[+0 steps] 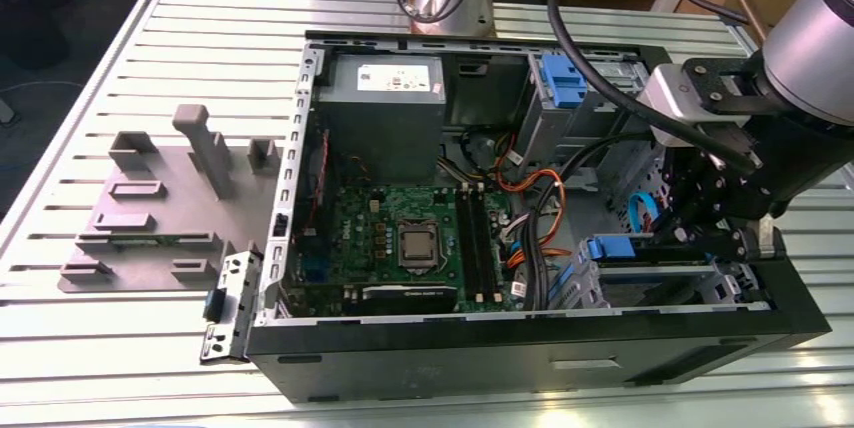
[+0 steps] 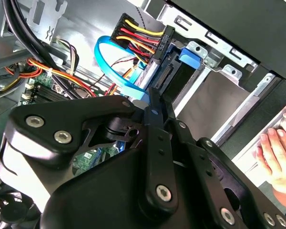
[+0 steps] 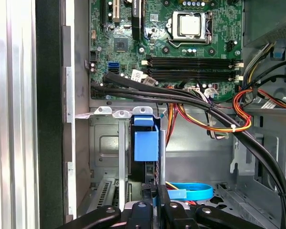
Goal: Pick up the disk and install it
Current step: 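Insert the first disk wire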
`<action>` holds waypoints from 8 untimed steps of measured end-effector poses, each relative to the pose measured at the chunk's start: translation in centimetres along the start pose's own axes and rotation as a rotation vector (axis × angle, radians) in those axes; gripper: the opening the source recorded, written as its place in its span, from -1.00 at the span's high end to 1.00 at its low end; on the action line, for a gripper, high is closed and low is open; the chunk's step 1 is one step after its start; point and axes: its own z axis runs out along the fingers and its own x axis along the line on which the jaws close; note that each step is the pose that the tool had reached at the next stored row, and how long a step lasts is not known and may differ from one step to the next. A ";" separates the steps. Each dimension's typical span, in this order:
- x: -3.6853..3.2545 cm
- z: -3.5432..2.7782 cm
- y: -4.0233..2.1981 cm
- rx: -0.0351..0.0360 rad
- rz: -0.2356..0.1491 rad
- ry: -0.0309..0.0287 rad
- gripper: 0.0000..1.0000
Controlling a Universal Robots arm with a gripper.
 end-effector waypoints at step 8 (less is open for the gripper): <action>0.00 0.12 0.00 0.0000 0.000 0.0001 0.68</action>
